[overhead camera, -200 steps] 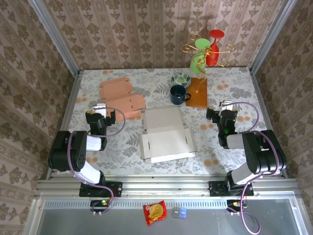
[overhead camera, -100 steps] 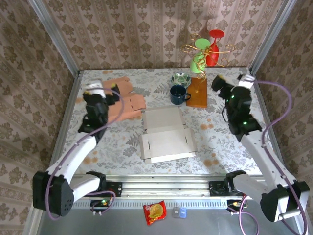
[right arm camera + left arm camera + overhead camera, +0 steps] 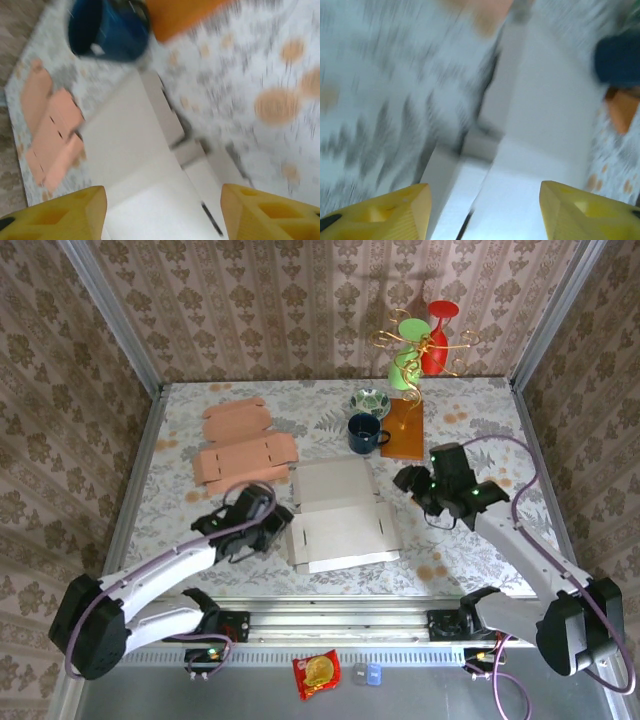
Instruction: Fold the paper box
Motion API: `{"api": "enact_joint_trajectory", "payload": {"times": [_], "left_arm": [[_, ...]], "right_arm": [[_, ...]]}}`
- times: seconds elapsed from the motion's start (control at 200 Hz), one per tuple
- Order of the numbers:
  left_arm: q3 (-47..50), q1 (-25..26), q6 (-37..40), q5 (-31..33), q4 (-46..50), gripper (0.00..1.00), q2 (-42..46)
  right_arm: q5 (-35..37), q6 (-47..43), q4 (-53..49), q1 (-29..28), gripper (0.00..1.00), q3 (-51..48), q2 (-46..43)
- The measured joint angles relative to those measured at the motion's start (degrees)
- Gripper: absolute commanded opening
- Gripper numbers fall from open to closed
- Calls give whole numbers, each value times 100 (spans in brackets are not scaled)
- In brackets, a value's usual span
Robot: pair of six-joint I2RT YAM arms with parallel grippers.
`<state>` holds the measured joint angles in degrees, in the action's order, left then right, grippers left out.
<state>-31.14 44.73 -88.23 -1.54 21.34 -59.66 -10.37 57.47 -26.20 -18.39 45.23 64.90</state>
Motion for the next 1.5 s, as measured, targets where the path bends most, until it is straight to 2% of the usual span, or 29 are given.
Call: {"api": "enact_joint_trajectory", "payload": {"times": [0.17,0.3,0.51,0.665,0.76,0.865,0.97,1.025,1.065,1.17,1.255,1.345,1.41,1.5], "left_arm": [[538,1113,-1762,415,-356,62,271],[717,1639,-2428,863,-955,64,-37],[822,2245,-2846,1585,-1779,63,-616],[881,2426,-2949,1943,-2026,63,-704],[848,2463,-2986,2028,-1786,64,-531],[612,2472,-3010,2118,-1010,65,7],[542,2450,-3034,2240,-732,65,485],[579,2284,-3056,2190,-713,65,623],[599,1985,-3067,2081,-704,63,682],[527,455,-2293,1412,-688,61,669],[205,-1034,-855,463,-640,57,310],[-271,-2079,894,-584,-525,55,-247],[-704,-2470,2192,-1250,-302,55,-754],[-1287,-2516,3816,-2044,70,55,-1508]], "right_arm": [[-713,369,476,-203,60,-269,476],[-1019,625,946,-310,58,-361,800],[-1235,820,1309,-326,57,-409,1272],[-1290,887,1416,-326,56,-409,1397],[-1327,896,1432,-315,56,-409,1397],[-1381,894,1458,-267,56,-409,1467],[-1414,892,1480,-188,56,-409,1665],[-1429,892,1488,-151,55,-409,1749],[-1436,887,1488,-127,55,-409,1790],[-1456,872,1488,-68,55,-409,1832],[-1478,835,1475,-17,55,-407,1845],[-1515,737,1377,31,55,-354,1886],[-1543,636,1259,52,55,-219,1967],[-1558,496,1080,63,54,13,2057]]}}
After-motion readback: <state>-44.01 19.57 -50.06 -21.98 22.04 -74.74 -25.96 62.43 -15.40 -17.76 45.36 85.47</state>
